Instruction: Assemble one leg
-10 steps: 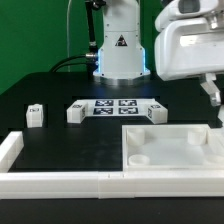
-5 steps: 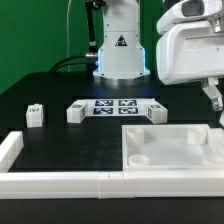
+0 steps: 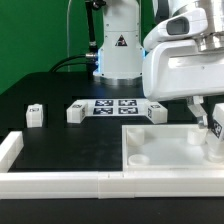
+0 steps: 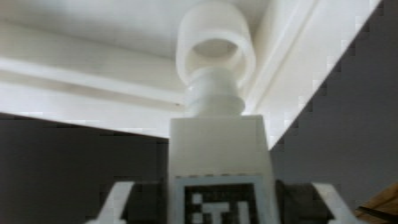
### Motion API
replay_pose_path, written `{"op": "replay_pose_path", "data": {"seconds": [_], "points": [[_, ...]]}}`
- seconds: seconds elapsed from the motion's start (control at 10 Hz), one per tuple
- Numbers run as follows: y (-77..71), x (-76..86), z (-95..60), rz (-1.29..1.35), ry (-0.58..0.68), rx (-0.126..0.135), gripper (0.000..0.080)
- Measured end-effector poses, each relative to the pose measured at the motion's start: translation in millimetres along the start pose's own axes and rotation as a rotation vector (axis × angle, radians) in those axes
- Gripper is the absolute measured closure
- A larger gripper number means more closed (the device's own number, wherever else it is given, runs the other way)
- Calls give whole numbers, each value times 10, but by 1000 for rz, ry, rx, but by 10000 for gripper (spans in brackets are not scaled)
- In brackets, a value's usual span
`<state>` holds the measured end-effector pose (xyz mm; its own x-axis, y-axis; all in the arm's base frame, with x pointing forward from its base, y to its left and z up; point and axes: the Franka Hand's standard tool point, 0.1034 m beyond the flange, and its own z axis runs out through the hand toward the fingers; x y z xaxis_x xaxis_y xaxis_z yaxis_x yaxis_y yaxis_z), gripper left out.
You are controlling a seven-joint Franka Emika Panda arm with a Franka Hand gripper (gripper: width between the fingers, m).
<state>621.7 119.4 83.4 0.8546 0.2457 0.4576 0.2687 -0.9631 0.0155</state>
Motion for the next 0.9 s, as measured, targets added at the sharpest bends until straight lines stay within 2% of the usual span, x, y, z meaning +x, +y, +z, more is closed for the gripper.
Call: {"op": "replay_pose_path", "data": {"seconds": [0.5,0.9], "points": [[-35,-123,15,-4,3,-4,509],[30,-228,57,1,79,-35,509]]}}
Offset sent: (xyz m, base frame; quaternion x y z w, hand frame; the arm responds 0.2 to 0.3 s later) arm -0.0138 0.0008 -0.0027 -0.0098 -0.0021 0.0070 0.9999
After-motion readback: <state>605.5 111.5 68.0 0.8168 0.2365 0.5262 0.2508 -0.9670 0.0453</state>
